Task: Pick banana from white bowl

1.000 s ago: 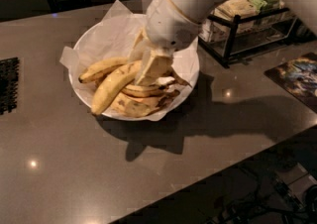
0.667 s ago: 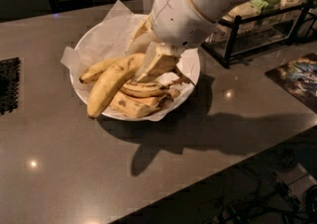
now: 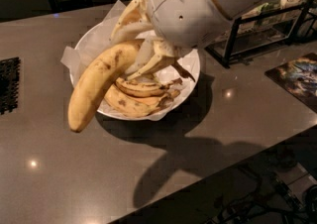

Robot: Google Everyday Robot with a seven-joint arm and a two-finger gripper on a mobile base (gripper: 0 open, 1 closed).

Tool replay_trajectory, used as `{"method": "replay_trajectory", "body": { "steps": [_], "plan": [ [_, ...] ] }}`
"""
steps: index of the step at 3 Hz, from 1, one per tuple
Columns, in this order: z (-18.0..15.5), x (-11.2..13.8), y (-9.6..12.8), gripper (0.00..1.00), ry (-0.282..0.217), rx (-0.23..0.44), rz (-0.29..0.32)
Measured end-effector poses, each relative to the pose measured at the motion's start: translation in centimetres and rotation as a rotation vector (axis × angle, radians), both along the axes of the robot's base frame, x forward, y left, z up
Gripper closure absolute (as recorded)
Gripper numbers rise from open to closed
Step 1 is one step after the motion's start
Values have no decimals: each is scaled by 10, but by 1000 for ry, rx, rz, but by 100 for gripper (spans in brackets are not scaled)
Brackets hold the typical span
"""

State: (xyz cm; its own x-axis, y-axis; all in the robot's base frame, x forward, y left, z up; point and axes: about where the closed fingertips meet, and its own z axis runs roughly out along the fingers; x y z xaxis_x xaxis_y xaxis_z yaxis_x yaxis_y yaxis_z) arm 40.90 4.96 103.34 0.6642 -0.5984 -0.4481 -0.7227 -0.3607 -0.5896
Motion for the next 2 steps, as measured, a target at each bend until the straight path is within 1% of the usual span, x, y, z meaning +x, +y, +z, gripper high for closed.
{"method": "replay_trajectory", "body": {
  "steps": [1,2],
  "plan": [
    [23,-26,9,100,-103,3,27],
    [34,-35,15,100,-133,-2,37]
  ]
}}
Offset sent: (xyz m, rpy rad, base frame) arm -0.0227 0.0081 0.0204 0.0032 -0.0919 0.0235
